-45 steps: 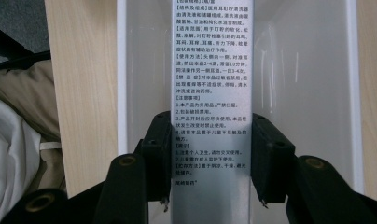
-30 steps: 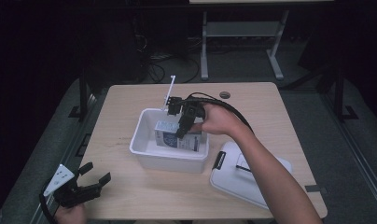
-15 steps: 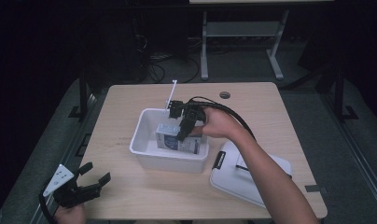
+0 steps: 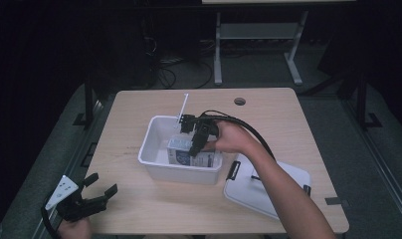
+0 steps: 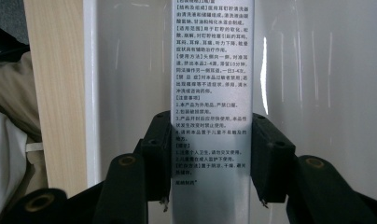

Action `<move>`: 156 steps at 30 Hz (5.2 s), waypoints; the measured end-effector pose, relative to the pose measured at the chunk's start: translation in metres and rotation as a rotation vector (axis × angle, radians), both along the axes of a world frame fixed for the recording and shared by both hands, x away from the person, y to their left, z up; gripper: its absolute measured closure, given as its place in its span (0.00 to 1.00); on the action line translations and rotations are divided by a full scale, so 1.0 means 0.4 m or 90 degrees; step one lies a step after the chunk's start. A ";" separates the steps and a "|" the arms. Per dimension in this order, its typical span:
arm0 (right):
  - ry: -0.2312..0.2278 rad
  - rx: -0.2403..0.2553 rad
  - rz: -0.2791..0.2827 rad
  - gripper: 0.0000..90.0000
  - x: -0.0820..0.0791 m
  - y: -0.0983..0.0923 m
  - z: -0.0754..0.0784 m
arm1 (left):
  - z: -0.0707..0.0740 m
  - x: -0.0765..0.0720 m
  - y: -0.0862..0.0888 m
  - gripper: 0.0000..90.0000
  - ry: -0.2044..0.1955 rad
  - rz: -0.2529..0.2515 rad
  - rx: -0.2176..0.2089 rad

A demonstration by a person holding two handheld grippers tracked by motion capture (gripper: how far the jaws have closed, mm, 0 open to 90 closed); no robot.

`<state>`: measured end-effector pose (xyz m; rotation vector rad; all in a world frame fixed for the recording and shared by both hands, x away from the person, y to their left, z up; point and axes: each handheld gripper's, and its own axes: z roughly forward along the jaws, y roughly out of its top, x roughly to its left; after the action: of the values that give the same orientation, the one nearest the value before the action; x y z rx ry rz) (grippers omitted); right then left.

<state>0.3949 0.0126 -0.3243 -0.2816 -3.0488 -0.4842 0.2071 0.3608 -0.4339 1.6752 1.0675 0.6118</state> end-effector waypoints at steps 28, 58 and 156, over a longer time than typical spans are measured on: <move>0.013 -0.027 0.003 0.60 -0.006 0.011 -0.076 | 0.000 0.000 0.001 0.15 0.000 0.000 0.001; 0.016 -0.044 0.010 0.54 -0.016 0.011 -0.085 | 0.000 0.002 -0.003 0.15 0.002 -0.003 0.001; 0.000 0.060 -0.189 0.50 -0.148 -0.529 -0.023 | -0.005 0.005 -0.013 0.15 0.010 0.000 0.016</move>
<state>0.3358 -0.1991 -0.3336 -0.7337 -2.9834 -0.6384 0.2090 0.3558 -0.4358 1.7038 1.0751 0.6164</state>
